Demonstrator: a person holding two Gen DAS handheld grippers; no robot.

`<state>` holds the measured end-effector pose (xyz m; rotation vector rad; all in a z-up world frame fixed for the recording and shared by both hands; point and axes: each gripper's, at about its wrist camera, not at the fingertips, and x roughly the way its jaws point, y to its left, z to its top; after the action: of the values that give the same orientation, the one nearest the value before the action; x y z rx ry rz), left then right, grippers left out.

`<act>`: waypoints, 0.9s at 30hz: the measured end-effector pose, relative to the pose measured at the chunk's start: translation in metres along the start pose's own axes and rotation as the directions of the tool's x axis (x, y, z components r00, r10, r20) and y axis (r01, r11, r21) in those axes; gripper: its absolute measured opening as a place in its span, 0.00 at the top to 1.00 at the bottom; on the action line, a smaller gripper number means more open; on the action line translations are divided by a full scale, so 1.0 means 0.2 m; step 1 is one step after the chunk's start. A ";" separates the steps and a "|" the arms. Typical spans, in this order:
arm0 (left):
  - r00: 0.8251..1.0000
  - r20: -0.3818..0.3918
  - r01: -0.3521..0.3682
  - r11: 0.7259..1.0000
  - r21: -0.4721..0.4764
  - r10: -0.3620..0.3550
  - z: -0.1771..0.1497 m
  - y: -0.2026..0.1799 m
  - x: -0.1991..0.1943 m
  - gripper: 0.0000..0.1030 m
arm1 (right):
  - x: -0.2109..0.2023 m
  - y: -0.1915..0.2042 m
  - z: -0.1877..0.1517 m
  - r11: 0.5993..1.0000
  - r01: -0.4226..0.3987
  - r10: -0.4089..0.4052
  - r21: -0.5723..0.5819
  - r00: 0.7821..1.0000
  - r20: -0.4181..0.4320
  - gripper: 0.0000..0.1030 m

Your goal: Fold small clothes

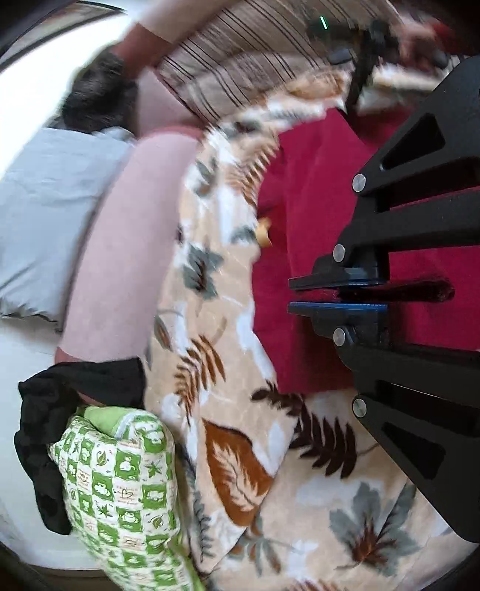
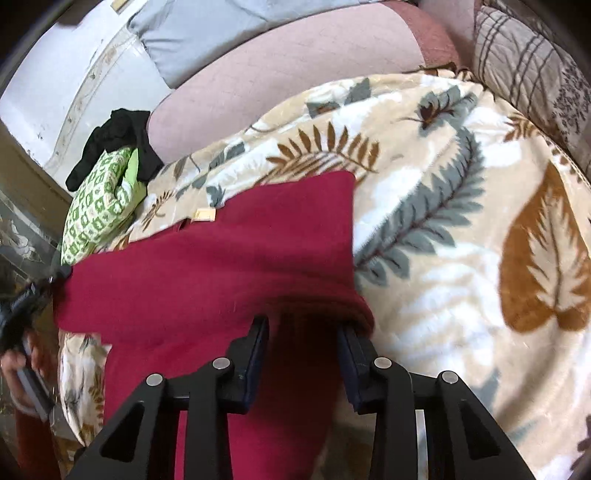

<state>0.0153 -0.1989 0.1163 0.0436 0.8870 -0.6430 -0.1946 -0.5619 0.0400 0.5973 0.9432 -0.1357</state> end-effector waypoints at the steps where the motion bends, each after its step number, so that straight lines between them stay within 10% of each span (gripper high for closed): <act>1: 0.999 -0.047 -0.011 1.000 -0.003 0.011 -0.03 0.01 0.07 0.96 | -0.02 0.00 -0.01 1.000 -0.018 0.018 -0.002 1.000 -0.009 0.65; 9: 0.988 -0.139 -0.074 0.996 -0.058 0.065 -0.17 0.10 0.25 0.95 | -0.15 0.12 0.05 0.986 -0.161 0.164 -0.033 0.976 0.143 0.63; 16: 0.990 -0.115 -0.090 0.995 -0.042 0.085 -0.13 0.10 0.26 0.95 | 0.18 0.19 0.01 0.983 0.043 -0.054 -0.177 0.997 -0.057 0.67; 22: 0.990 -0.119 -0.083 0.994 -0.065 0.075 -0.12 0.13 0.27 0.95 | 0.08 0.11 -0.09 0.989 -0.026 0.007 -0.147 0.992 -0.123 0.70; 26: 0.990 -0.119 -0.087 0.994 -0.065 0.079 -0.11 0.12 0.26 0.95 | -0.03 0.06 0.07 0.998 -0.031 0.034 -0.061 0.998 0.043 0.66; 27: 0.990 -0.119 -0.089 0.994 -0.062 0.081 -0.11 0.12 0.26 0.95 | -0.03 0.05 0.11 0.999 -0.037 0.039 -0.018 0.995 0.090 0.50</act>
<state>0.0366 -0.1993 0.0592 0.0588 1.0129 -0.5343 -0.1779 -0.5669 0.0586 0.5890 0.8437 -0.1198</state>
